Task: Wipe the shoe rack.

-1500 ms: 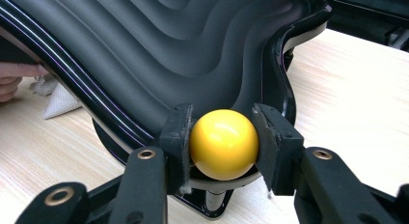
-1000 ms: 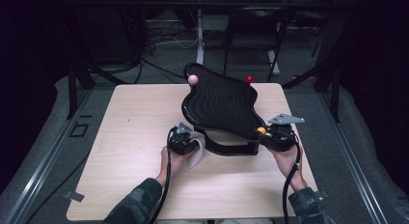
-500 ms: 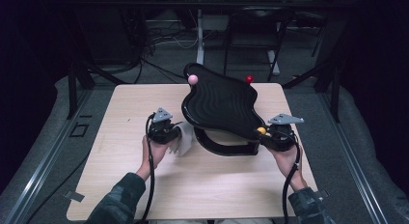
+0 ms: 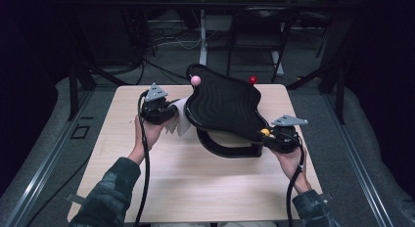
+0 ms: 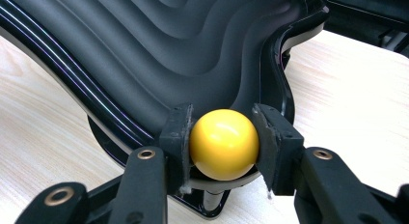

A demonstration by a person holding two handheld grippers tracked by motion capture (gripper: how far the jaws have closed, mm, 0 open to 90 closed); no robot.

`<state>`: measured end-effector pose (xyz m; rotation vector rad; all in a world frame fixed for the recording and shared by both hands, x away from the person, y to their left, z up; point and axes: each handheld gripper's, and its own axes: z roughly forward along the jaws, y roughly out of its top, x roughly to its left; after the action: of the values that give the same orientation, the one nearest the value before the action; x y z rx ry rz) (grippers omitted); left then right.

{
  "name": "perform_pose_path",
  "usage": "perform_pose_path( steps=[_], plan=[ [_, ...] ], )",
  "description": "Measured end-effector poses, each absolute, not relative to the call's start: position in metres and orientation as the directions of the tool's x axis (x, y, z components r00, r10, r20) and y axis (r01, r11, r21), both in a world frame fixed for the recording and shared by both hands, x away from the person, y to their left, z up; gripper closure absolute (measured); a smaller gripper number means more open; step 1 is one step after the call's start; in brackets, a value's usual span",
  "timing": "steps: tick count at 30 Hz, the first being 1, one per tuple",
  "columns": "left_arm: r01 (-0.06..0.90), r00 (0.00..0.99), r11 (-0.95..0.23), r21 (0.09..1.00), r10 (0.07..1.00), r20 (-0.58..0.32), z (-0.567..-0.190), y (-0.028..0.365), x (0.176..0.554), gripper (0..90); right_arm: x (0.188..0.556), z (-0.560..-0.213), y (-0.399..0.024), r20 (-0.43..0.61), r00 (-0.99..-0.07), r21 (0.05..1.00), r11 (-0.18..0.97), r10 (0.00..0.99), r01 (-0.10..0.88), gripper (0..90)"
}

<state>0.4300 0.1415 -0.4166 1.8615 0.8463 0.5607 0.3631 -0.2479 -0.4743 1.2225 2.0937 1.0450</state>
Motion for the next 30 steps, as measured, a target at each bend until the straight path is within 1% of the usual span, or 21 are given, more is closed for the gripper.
perform_pose_path(
  steps=[6,12,14,21,30],
  plan=[
    [0.299,0.656,-0.295,0.907,0.755,0.029,-0.401,0.135,0.445,83.6,0.363,-0.474,-0.248,-0.040,-0.472,0.811,0.305,0.881,0.499,59.4],
    [0.296,0.683,-0.318,0.901,0.729,0.033,-0.397,0.123,0.455,83.6,0.364,-0.475,-0.248,-0.040,-0.474,0.812,0.304,0.880,0.498,59.4],
    [0.287,0.686,-0.335,0.897,0.726,0.051,-0.397,0.121,0.455,83.9,0.364,-0.475,-0.248,-0.039,-0.472,0.812,0.303,0.881,0.498,59.4],
    [0.300,0.707,-0.324,0.897,0.707,0.018,-0.395,0.127,0.453,84.3,0.364,-0.475,-0.247,-0.042,-0.471,0.812,0.305,0.881,0.498,59.5],
    [0.288,0.712,-0.307,0.907,0.702,0.012,-0.393,0.133,0.441,84.3,0.364,-0.474,-0.246,-0.047,-0.466,0.810,0.307,0.884,0.499,59.4]
  ],
)
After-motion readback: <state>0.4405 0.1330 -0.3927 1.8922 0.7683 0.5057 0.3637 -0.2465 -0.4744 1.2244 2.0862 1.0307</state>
